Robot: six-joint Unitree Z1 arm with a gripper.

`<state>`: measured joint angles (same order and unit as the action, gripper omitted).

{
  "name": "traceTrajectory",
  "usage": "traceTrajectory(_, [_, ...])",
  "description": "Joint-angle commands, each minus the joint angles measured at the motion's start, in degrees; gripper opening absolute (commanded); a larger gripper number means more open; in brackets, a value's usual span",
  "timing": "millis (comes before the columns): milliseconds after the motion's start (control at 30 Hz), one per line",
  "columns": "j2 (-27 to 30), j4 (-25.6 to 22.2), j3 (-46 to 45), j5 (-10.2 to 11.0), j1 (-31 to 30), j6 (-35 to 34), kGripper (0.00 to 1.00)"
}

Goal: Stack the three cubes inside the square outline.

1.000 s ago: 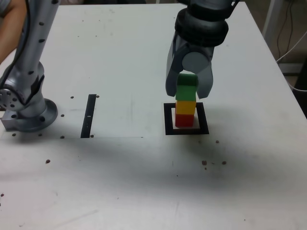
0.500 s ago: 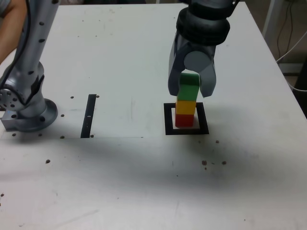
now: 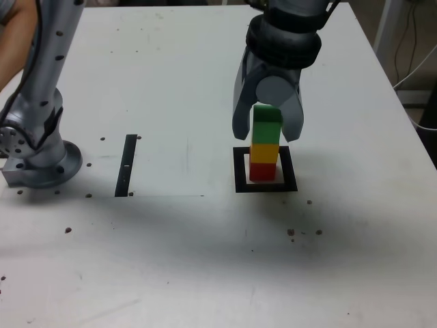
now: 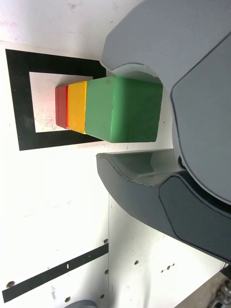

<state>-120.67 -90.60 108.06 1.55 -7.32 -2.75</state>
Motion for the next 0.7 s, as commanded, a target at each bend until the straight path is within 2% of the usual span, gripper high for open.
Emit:
traceTrajectory(0, [0.0, -0.3, -0.1, -0.1, 0.1, -0.2, 0.78])
traceTrajectory(100, [0.3, 0.0, 0.0, -0.2, 0.1, -0.2, 0.95])
traceTrajectory(167, [0.7, 0.3, 0.1, -0.1, 0.1, -0.3, 0.99])
traceTrajectory(433, [2.3, 0.7, 0.6, 0.6, 0.1, -0.5, 1.0])
traceTrajectory(667, [5.4, 0.8, 0.9, 0.3, 0.1, -1.9, 1.0])
